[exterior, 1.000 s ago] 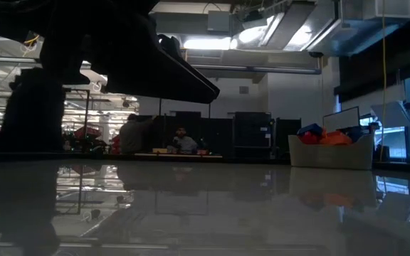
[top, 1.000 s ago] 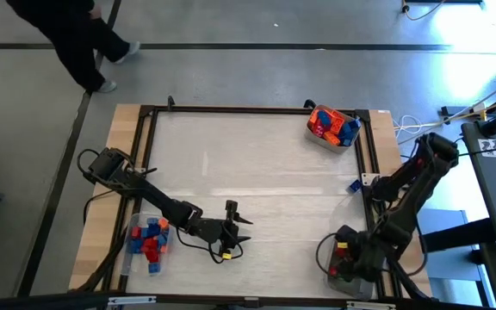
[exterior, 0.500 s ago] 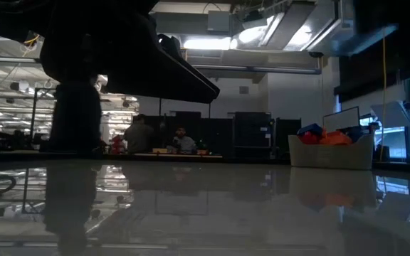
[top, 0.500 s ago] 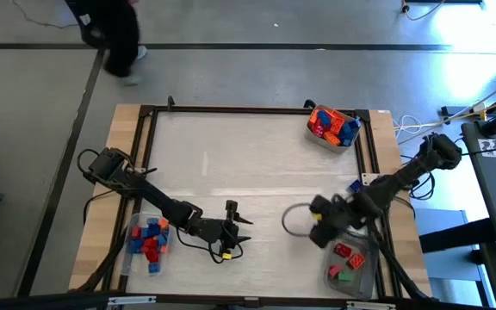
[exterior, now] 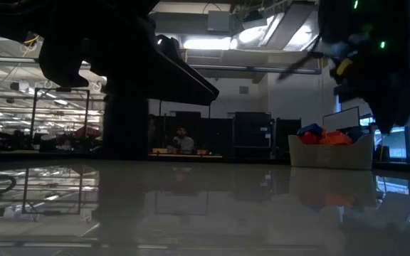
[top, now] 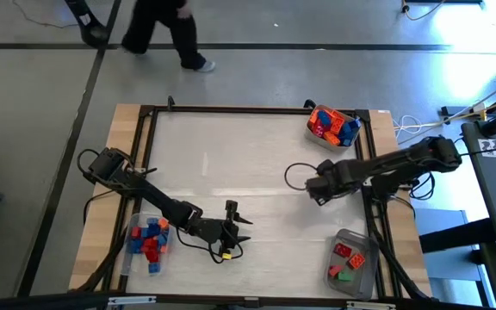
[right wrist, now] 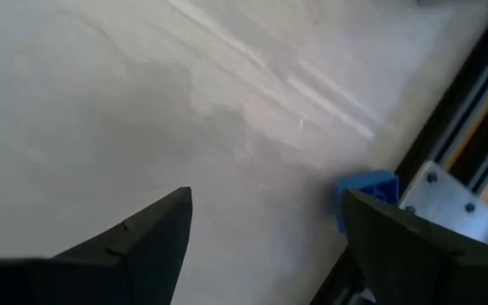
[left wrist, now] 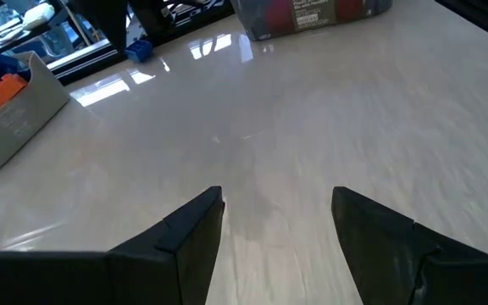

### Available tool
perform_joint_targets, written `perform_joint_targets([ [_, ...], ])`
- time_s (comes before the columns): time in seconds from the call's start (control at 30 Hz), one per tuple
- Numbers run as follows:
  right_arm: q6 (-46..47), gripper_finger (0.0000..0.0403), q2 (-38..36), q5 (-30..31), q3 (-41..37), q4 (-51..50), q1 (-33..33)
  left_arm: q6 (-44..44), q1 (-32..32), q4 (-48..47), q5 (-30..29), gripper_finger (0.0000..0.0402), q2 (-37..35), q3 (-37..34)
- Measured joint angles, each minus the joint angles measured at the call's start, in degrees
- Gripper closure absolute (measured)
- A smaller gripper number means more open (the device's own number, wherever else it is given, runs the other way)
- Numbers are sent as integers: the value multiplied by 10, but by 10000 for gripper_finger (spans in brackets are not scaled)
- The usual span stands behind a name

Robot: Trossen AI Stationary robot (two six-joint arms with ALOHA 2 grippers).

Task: Sort blocks by size
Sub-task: Put the blue game piece into the black bin

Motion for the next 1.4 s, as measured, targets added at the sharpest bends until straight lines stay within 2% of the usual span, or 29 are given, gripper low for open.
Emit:
perform_joint_targets([
  [0.2,6,106,0,-54,-65,9,-56,0,0,-2,0,192,0,0],
  [0.3,11,122,0,-67,-87,9,-76,0,0,-3,0,192,0,0],
  [0.63,-1,254,0,-69,-126,20,-123,0,0,-3,0,192,0,0],
  [1.0,-14,326,25,-77,-125,19,-173,0,0,-4,0,192,0,0],
  [1.2,-42,342,74,-95,-125,17,-191,0,0,-4,0,192,0,0],
  [1.4,-45,342,79,-96,-125,15,-193,0,0,-5,0,192,0,0],
])
